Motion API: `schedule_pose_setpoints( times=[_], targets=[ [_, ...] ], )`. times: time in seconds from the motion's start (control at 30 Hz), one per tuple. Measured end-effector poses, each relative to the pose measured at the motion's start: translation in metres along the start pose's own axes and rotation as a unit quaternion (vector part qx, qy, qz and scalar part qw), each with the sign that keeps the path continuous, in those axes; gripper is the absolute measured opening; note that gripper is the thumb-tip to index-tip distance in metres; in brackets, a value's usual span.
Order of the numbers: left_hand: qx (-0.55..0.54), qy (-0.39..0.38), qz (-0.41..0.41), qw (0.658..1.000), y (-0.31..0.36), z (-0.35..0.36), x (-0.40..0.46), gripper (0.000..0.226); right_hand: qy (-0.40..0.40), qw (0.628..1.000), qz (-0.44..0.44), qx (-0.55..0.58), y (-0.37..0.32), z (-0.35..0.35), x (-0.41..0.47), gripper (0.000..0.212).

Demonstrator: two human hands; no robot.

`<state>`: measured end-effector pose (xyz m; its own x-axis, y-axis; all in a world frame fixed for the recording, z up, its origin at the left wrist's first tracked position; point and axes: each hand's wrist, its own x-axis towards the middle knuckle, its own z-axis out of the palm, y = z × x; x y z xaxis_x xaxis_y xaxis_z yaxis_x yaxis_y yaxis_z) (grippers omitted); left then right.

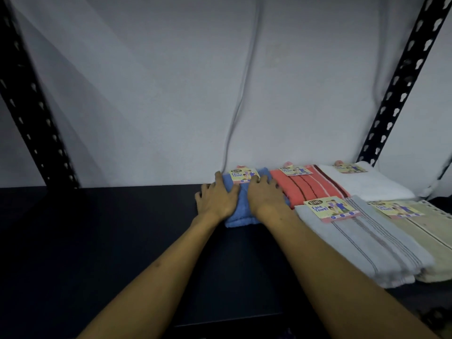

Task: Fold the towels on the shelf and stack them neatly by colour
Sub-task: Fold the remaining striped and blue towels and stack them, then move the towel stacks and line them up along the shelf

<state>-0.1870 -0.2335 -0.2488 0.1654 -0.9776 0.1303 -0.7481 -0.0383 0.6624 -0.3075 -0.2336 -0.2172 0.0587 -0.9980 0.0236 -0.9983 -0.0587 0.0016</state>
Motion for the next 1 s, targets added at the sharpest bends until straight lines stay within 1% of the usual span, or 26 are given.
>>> schedule_pose_setpoints(
  times=[0.1,0.17,0.27,0.37,0.4,0.47,0.57,0.63,0.67,0.73,0.77,0.8,0.87,0.93,1.0],
  targets=[
    [-0.118,0.006,0.022,0.993,0.000,-0.008,-0.004,0.057,-0.006,0.998,0.013,0.057,0.002,-0.003,-0.003,0.060],
    [-0.174,0.005,0.014,0.985,0.003,-0.013,-0.007,0.056,-0.012,0.997,0.004,0.075,0.008,-0.006,-0.005,0.060],
    [-0.179,0.008,0.017,0.984,0.006,-0.020,-0.012,0.058,-0.015,0.995,-0.016,0.100,0.013,-0.009,-0.013,0.056],
    [-0.179,0.004,0.022,0.984,0.005,-0.022,-0.015,0.059,-0.007,0.990,-0.044,0.134,0.023,-0.021,-0.026,0.042],
    [-0.178,-0.002,0.022,0.984,0.005,-0.021,-0.016,0.059,0.007,0.986,-0.057,0.157,0.027,-0.027,-0.033,0.041],
    [-0.180,-0.005,0.022,0.983,0.004,-0.020,-0.015,0.061,0.052,0.972,-0.089,0.213,0.040,-0.037,-0.053,0.046],
    [-0.191,0.001,0.017,0.981,0.002,-0.019,-0.012,0.071,0.140,0.949,-0.098,0.264,0.064,-0.045,-0.086,0.048],
    [-0.191,0.005,0.032,0.981,0.003,-0.021,-0.015,0.078,0.178,0.945,-0.075,0.264,0.085,-0.043,-0.104,0.044],
    [-0.165,0.017,0.047,0.985,0.003,-0.022,-0.016,0.081,0.193,0.947,-0.054,0.250,0.097,-0.040,-0.112,0.042],
    [-0.058,0.043,0.080,0.994,0.004,-0.022,-0.021,0.082,0.219,0.953,-0.005,0.210,0.121,-0.032,-0.126,0.038],
    [-0.027,0.034,0.085,0.995,0.004,-0.020,-0.024,0.080,0.223,0.955,0.011,0.196,0.130,-0.027,-0.131,0.035],
    [-0.028,0.014,0.079,0.996,0.004,-0.017,-0.028,0.078,0.219,0.957,0.018,0.188,0.137,-0.023,-0.137,0.033],
    [-0.080,-0.009,0.054,0.995,0.006,-0.012,-0.033,0.070,0.193,0.963,0.015,0.187,0.145,-0.013,-0.142,0.032],
    [-0.122,0.020,0.036,0.992,0.008,-0.011,-0.038,0.055,0.178,0.969,0.001,0.173,0.148,-0.004,-0.143,0.033],
    [-0.118,0.035,0.032,0.992,0.011,-0.013,-0.044,0.044,0.181,0.972,-0.013,0.151,0.148,0.002,-0.143,0.039]
  ],
)
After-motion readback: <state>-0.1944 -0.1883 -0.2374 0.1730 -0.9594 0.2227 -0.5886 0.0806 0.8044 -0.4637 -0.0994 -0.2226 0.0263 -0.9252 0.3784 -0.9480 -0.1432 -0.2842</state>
